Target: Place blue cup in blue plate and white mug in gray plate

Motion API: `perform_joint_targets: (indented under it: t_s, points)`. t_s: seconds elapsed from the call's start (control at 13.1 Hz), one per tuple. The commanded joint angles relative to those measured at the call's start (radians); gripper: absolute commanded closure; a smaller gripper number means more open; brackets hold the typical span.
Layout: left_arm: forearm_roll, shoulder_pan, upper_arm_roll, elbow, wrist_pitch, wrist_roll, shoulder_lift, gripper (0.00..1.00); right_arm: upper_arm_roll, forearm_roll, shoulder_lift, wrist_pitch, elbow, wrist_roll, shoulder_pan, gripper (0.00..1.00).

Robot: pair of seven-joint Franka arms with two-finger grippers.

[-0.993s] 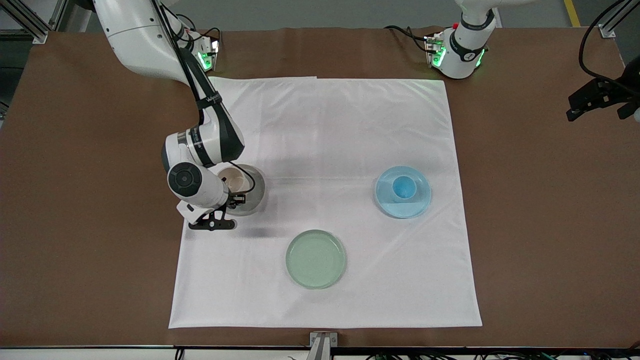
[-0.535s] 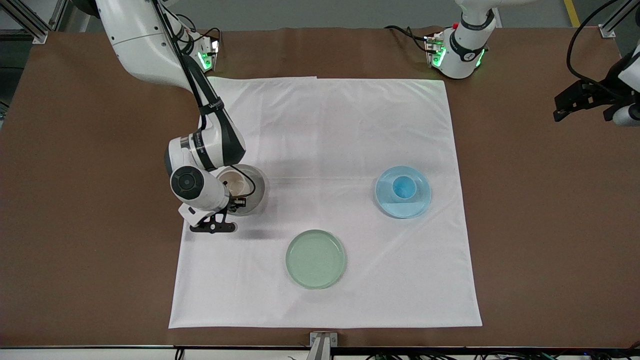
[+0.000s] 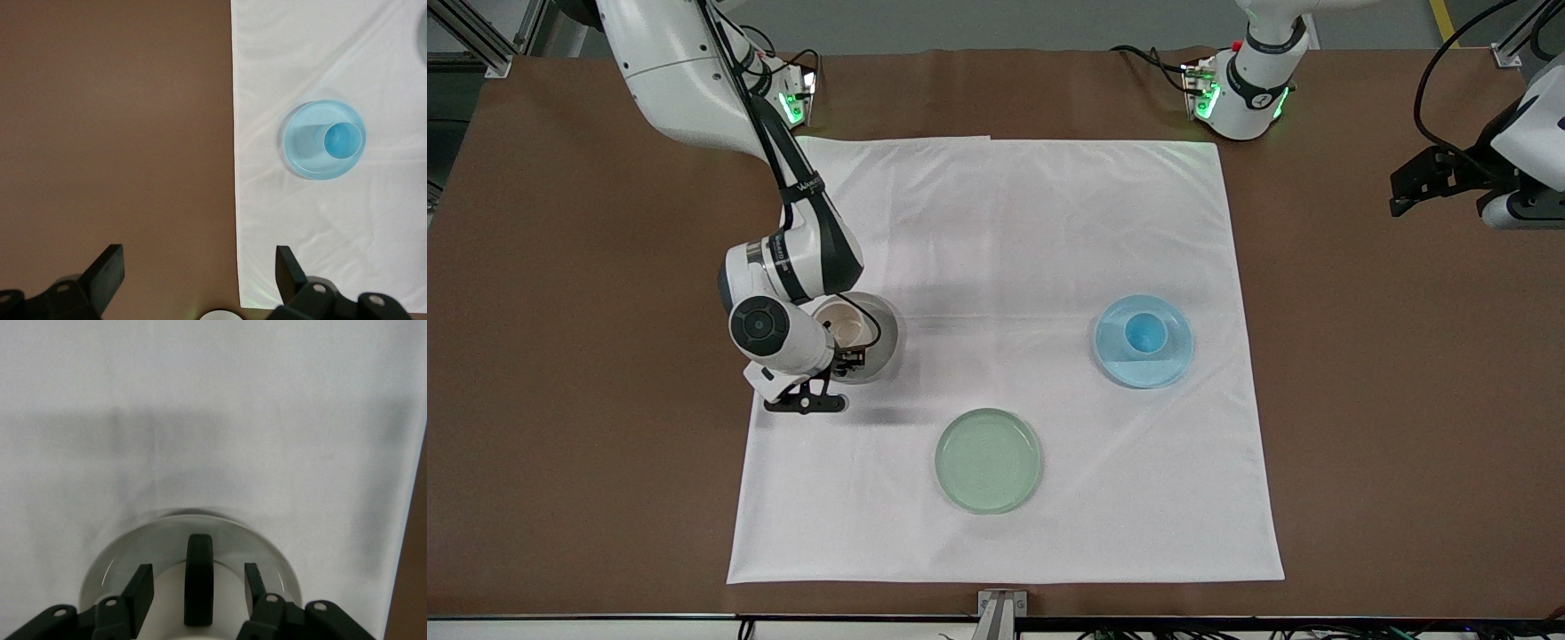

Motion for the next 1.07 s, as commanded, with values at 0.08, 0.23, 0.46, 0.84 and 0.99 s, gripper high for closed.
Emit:
perform_joint_targets:
  t_s: [0.08,0.23,0.46,0.84,0.99]
  points:
    - [-0.020,0.005,-0.003,-0.034,0.012,0.000,-0.048,0.00,-0.026,0.003,-0.227,-0.262,-0.027,0.012,-0.021,0.00]
    - [-0.020,0.007,-0.003,-0.034,0.012,0.001,-0.055,0.00,-0.034,0.002,-0.346,-0.410,-0.027,-0.031,-0.108,0.00]
    - [-0.020,0.005,-0.003,-0.034,0.013,0.000,-0.052,0.00,-0.034,-0.001,-0.441,-0.536,-0.030,-0.161,-0.245,0.00]
    - [-0.036,0.005,-0.004,-0.032,0.013,0.000,-0.042,0.00,-0.034,-0.027,-0.500,-0.536,-0.068,-0.372,-0.425,0.00]
    - [-0.047,0.010,-0.001,-0.029,0.013,0.003,-0.041,0.00,-0.032,-0.058,-0.498,-0.536,-0.023,-0.390,-0.439,0.00]
